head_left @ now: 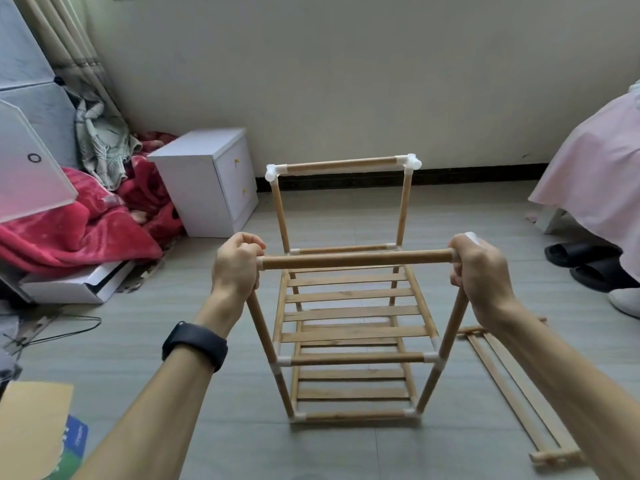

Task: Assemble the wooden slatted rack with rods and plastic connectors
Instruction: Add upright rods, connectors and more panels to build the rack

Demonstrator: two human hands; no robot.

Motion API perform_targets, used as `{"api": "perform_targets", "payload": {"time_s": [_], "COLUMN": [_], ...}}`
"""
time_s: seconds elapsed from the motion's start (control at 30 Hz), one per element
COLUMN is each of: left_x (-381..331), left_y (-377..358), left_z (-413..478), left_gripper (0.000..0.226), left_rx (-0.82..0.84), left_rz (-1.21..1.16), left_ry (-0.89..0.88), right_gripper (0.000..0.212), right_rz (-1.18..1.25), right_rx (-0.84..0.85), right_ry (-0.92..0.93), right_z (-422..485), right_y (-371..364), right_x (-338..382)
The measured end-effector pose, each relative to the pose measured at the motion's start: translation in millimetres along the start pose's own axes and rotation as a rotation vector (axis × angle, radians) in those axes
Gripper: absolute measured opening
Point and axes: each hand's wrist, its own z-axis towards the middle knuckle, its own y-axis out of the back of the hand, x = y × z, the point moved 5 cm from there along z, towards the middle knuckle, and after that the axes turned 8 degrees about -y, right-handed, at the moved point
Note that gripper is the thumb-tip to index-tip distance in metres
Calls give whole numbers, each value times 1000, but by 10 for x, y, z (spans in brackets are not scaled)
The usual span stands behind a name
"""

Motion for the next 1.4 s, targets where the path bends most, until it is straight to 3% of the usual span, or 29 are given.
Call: {"api": "perform_targets", "payload": {"time_s": [0.2, 0.47, 0.8, 1.13, 1.4], "left_x": [120, 184, 126, 153, 184], "left_y": [-3, -36, -28, -51, -98], "left_z": [-226, -164, -198, -118, -1], "left_gripper": [22, 29, 20, 30, 32], "left_rx": [-71, -109, -72, -113, -118], "left_rz": [-211, -285, -240, -225, -224], "left_ry": [-135, -146, -180, -164, -180], "right_gripper": [34, 45, 46, 46, 46], "right_rz": [75, 165, 125, 145, 186], "right_rx": [12, -35, -34, -150, -150], "right_ry": [26, 49, 142, 132, 161], "right_z": [-45, 5, -44, -17, 127], "right_y": [13, -28, -18, -58, -112], "right_x": [-50, -98, -111, -139, -151]}}
